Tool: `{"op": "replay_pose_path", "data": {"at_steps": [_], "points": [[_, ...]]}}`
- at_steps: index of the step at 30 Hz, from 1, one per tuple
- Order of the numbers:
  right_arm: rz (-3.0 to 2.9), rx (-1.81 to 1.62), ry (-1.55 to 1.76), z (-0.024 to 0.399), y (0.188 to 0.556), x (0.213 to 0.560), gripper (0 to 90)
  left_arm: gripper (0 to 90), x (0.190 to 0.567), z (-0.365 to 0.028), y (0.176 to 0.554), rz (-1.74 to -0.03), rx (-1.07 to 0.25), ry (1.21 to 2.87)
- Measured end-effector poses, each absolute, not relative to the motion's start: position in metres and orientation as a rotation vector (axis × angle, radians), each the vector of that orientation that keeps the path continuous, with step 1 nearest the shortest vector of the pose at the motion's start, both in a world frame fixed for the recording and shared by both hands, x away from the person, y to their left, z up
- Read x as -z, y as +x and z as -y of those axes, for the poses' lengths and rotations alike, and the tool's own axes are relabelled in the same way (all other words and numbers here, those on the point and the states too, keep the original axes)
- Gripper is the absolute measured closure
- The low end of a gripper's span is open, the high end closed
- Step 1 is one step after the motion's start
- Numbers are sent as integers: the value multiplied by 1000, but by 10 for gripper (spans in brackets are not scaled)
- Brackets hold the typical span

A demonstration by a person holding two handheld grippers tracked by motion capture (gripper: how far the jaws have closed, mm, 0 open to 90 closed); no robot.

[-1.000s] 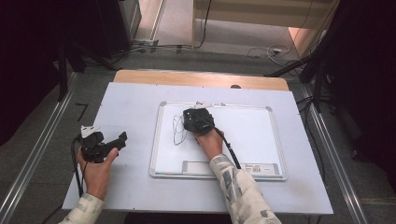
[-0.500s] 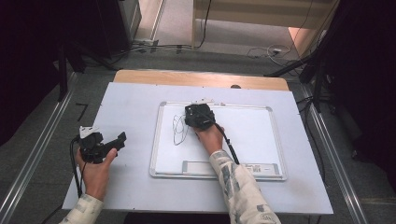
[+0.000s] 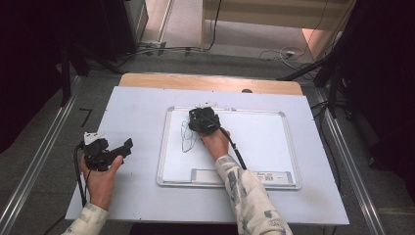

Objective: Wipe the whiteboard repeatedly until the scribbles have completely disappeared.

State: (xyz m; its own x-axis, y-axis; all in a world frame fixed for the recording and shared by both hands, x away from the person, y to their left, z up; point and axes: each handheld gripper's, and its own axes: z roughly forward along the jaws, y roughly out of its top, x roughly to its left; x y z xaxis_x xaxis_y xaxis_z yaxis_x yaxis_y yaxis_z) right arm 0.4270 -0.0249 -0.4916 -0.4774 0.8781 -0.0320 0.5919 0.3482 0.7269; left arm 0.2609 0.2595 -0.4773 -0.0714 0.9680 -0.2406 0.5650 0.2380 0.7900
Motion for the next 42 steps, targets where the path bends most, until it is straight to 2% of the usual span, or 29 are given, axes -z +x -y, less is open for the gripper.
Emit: {"op": "replay_pose_path", "data": {"at_steps": [23, 42], "points": [[-2254, -947, 1231, -3, 410, 492, 376, 128, 477, -259, 260, -1740, -664, 1427], [-2297, -963, 1170, -11, 392, 493, 377, 128, 478, -259, 261, -1742, -663, 1426]]}}
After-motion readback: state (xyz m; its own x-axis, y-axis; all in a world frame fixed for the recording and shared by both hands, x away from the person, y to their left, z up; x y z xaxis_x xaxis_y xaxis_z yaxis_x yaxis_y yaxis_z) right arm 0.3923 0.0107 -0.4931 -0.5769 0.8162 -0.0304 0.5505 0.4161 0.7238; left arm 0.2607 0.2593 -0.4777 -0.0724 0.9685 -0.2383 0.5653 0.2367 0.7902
